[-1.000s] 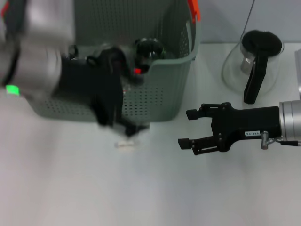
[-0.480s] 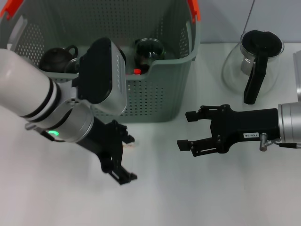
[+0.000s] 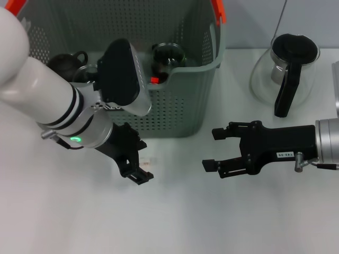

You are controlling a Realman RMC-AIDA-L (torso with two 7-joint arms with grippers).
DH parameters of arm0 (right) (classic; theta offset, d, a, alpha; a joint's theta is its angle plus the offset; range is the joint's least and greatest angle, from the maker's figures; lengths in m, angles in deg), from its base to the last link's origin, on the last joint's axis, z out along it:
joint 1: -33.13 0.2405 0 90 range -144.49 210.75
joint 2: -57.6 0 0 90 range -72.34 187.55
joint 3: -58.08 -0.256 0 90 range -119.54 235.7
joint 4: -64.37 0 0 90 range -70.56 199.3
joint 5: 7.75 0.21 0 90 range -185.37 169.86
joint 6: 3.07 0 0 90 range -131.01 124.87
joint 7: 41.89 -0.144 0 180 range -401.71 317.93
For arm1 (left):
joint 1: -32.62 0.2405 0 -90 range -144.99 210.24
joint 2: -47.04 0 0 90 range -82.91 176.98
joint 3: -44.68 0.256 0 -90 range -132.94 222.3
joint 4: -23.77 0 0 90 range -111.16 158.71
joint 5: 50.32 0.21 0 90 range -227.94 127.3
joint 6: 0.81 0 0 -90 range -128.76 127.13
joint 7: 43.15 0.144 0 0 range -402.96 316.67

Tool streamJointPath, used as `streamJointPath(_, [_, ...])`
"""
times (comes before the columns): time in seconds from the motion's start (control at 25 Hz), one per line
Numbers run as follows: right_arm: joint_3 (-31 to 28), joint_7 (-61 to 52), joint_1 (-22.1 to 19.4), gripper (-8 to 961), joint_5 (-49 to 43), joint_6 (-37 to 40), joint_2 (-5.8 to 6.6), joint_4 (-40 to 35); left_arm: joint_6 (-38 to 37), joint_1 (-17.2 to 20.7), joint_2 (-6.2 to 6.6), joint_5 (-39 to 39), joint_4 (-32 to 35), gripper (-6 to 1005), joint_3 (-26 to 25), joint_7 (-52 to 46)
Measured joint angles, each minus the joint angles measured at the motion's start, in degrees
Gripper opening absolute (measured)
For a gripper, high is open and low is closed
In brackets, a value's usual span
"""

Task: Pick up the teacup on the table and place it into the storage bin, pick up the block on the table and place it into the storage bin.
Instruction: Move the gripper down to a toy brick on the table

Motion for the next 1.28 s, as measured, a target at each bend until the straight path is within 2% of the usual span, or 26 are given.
streamJointPath(0.2, [0.00, 0.15, 0.13, 928, 0.00, -0.09, 0.11, 0.00, 2.63, -0.94, -0.08, 0.04, -2.82, 844, 0.32, -0.49])
streamJointPath(0.4, [0.00, 0.49, 0.28, 928, 0.00, -0.16, 0.13, 0.01, 5.11, -1.39, -0.22, 0.08, -5.22, 709, 0.52, -0.23])
streamJointPath(0.72, [0.00, 0.57, 0.28, 928, 0.00, -0.47, 0.14, 0.06, 7.72, -1.49, -0.08, 0.15, -7.14, 592, 0.63, 0.64])
streamJointPath(1.28, [0.00, 0.62, 0.11, 928, 0.00, -0.70, 0.07, 0.24, 9.48, -2.00, -0.04, 0.88, -10.25, 554, 0.63, 0.75])
